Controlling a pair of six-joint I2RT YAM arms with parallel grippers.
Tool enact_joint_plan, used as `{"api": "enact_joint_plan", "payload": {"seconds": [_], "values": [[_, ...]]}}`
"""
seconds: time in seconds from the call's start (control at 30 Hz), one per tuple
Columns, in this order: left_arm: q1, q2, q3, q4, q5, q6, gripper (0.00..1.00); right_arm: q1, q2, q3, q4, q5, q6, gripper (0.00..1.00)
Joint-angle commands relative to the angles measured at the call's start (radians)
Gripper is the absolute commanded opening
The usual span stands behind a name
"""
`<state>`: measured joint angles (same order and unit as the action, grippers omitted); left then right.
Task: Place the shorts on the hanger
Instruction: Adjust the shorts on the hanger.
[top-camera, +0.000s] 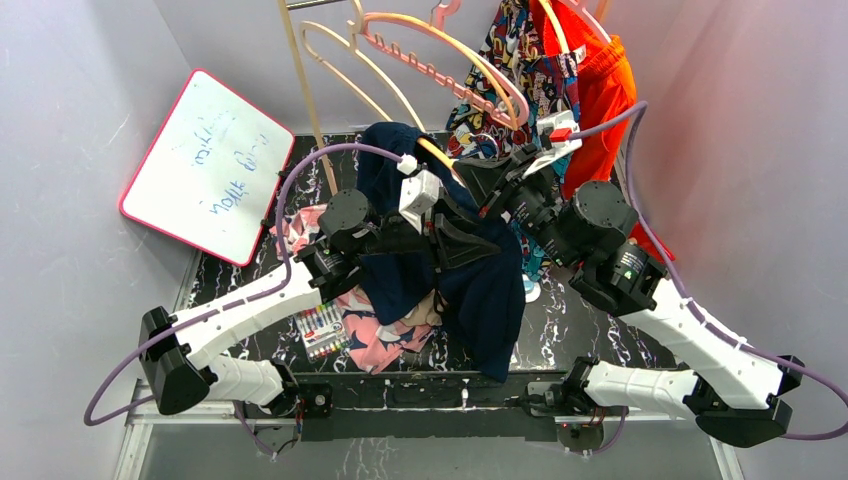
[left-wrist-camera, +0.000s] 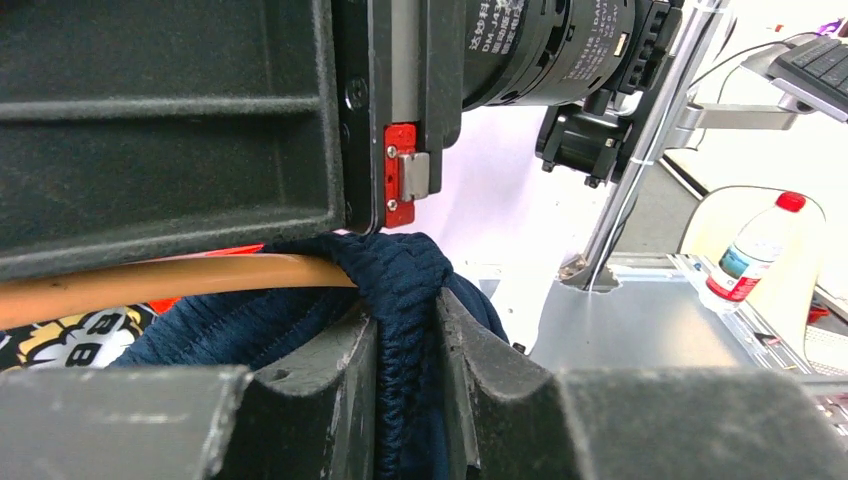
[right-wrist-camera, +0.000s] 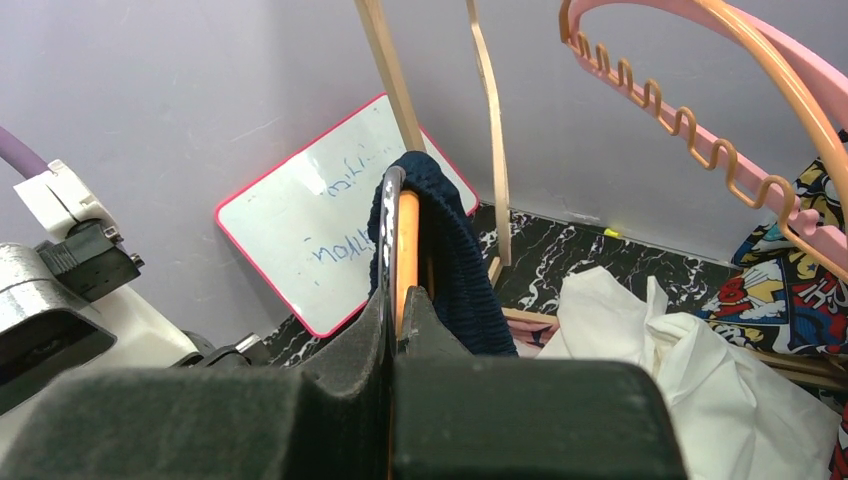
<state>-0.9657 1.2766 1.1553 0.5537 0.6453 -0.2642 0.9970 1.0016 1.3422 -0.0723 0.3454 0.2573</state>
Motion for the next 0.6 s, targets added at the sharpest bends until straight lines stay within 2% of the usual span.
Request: {"api": "enact_joint_plan", "payload": {"seconds": [0.0,0.2,0.37,0.57], "values": [[-0.042,-0.007,0.058,0.068,0.040,0.002,0.21,0.001,-0.014,0.032,0.158,0.033,0.017,0.00],[-0.056,-0.022,0.022,0.067,0.019,0.011,0.21,0.001,-0.028,0.028,0.154,0.043,0.013,0.00],[-0.064,-0.027,-0.012,0.059,0.006,0.003,0.31,0.001,-0.047,0.014,0.150,0.048,0.013,0.00],[-0.070,-0.037,-0.028,0.038,-0.001,0.000,0.60,0.001,-0.069,-0.005,0.156,0.041,0.013,0.00]]}}
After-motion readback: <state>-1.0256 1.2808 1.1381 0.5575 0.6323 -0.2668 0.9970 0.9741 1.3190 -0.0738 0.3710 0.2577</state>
